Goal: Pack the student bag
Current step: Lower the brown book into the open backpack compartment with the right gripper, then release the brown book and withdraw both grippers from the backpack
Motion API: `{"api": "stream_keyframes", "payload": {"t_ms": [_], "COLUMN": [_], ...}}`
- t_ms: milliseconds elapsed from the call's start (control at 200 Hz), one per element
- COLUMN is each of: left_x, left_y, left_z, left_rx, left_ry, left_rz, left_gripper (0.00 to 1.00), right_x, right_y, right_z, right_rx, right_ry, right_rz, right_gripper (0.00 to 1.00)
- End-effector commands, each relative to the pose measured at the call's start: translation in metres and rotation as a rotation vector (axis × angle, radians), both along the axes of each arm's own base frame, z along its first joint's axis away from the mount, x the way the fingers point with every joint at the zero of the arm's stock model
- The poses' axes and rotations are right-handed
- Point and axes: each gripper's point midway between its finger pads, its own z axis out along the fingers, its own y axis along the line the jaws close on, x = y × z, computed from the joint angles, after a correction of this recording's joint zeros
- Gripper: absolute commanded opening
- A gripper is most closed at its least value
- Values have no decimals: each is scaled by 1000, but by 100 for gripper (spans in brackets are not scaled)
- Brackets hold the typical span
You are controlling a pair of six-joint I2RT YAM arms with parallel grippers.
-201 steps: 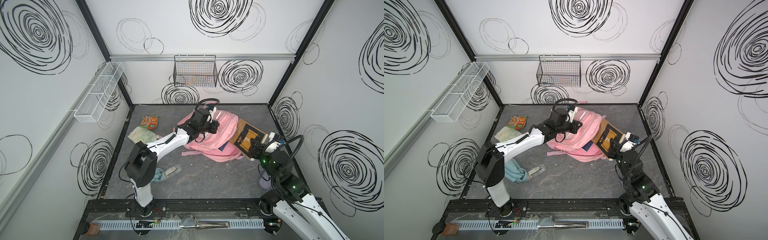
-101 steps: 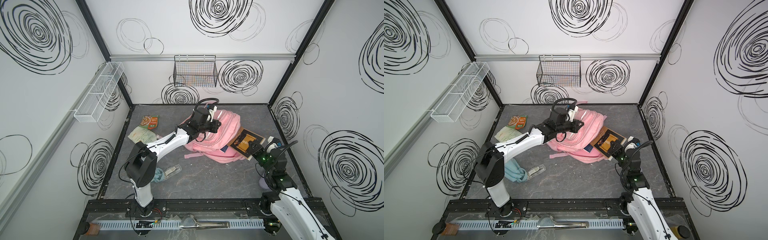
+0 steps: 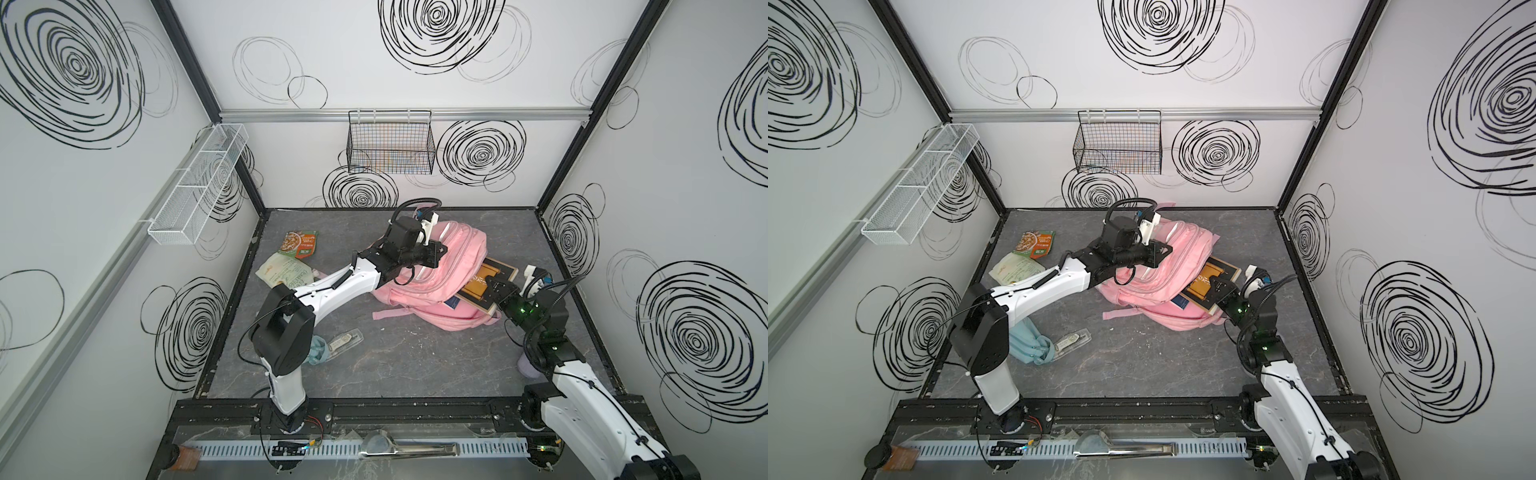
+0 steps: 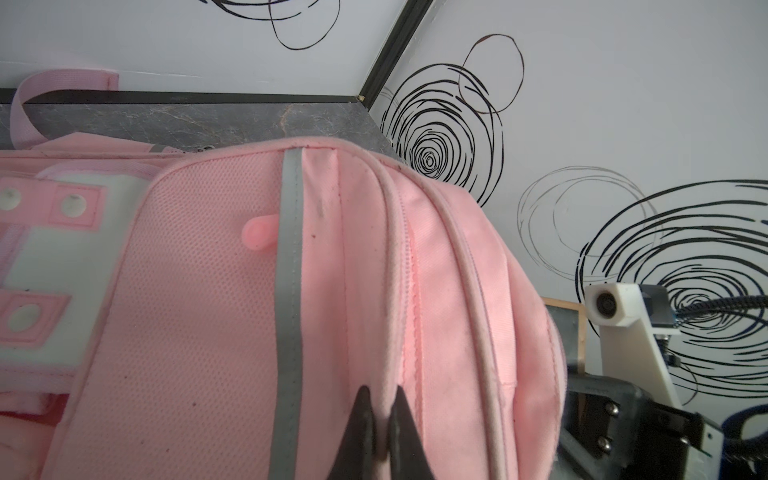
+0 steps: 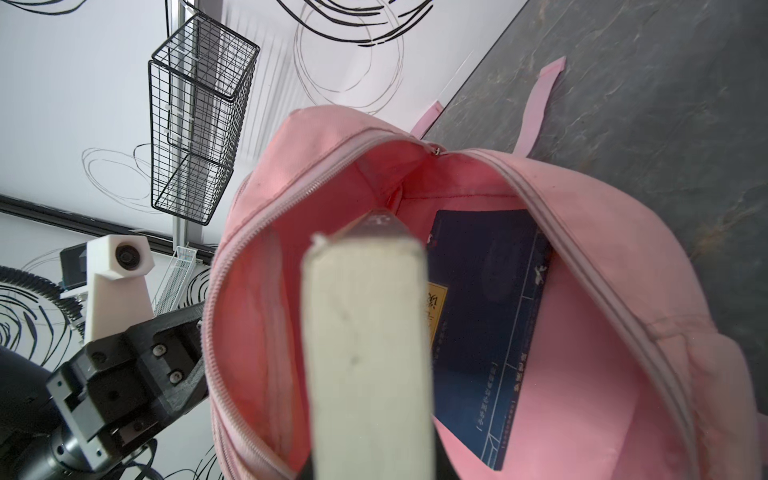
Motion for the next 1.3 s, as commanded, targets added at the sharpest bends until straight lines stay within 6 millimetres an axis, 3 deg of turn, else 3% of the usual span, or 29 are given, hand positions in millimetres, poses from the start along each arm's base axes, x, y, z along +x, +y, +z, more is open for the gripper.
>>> {"api": "stream_keyframes", "payload": {"t_ms": [0,385,565,680,715,775,845,971,1071,1291], "left_x": [-11,-18,-17,-16,-15,-14,-11,-5,-1,7], "left_y": [-10,-13,-15,-17,-17,-17,-17,-14,-10,-7], "left_z": [96,105,99,96,94,93,92,91,91,91], "left_rx": [-208,-222,-213,-209,-207,-204,-199,-195,-193,-199], "left_ry": [-211,-220,-211,-205,-202,-201,-198,-195,-200,-202], "left_rz": [-52,-79,-86,-88,-87,-85,-81,-63,-43,-15], "left_gripper": [0,0,0,0,0,0,0,0,0,0], "right_x": [7,39,60,78,81,85,85,73,56,19], "right_y": [7,40,55,63,65,66,62,34,9,-22], "right_z": [50,31,9,-18,-25,-39,-52,-67,-74,-81], "right_rx": [71,61,74,45,36,15,-34,-143,-221,-307], "right_ry": [-173,-114,-84,-9,8,51,107,193,246,319], "right_rz": [23,92,124,144,160,184,194,116,63,64], "right_gripper": [0,0,0,0,11,40,62,86,93,94]}}
